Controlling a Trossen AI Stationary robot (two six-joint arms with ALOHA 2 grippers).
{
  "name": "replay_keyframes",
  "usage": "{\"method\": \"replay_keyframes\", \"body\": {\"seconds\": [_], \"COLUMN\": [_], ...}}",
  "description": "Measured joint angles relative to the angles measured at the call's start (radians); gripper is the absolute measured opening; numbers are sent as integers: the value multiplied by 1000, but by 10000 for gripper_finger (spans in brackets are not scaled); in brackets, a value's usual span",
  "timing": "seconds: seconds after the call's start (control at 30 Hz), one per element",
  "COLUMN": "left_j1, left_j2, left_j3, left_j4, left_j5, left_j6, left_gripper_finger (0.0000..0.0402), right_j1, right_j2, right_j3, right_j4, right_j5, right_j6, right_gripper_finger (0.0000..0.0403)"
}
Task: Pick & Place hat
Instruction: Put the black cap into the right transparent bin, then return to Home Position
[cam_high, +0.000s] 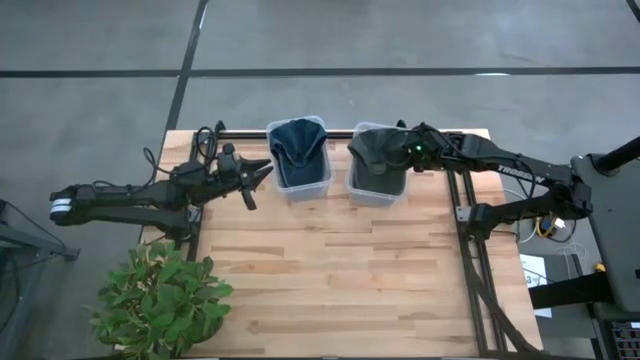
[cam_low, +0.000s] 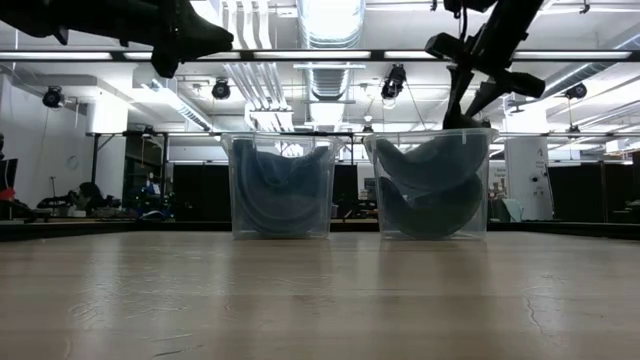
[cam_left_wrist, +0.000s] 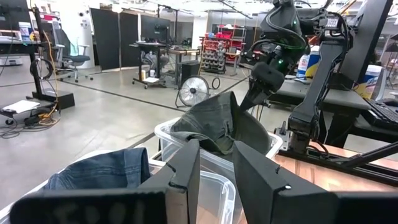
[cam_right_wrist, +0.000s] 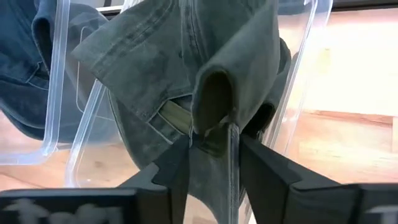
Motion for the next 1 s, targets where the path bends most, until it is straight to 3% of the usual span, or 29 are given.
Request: {"method": "replay_keyframes", "body": {"seconds": [0.27, 0.47, 0.73, 0.87, 1.0], "left_j1": [0, 0, 0, 0, -1], "left_j2": [0, 0, 0, 0, 0], "left_j3": [0, 0, 0, 0, 0], "left_j4": [0, -1, -18, -25, -25], "left_j5": [0, 0, 0, 0, 5], "left_j6": [-2, -2, -12, -18, -130], "left_gripper_finger": [90, 90, 90, 90, 90], "right_j1": [0, 0, 30, 73, 127], "right_j2": [-30, -37, -57, -102, -177], "right_j3": [23, 97, 211, 221, 197], "right_j4": [-33, -180, -266, -266, -267], "right_j5": [-23, -22, -11, 114, 251], "right_j6": [-8, -35, -364, -471, -536], "right_gripper_finger": [163, 168, 154, 147, 142]}}
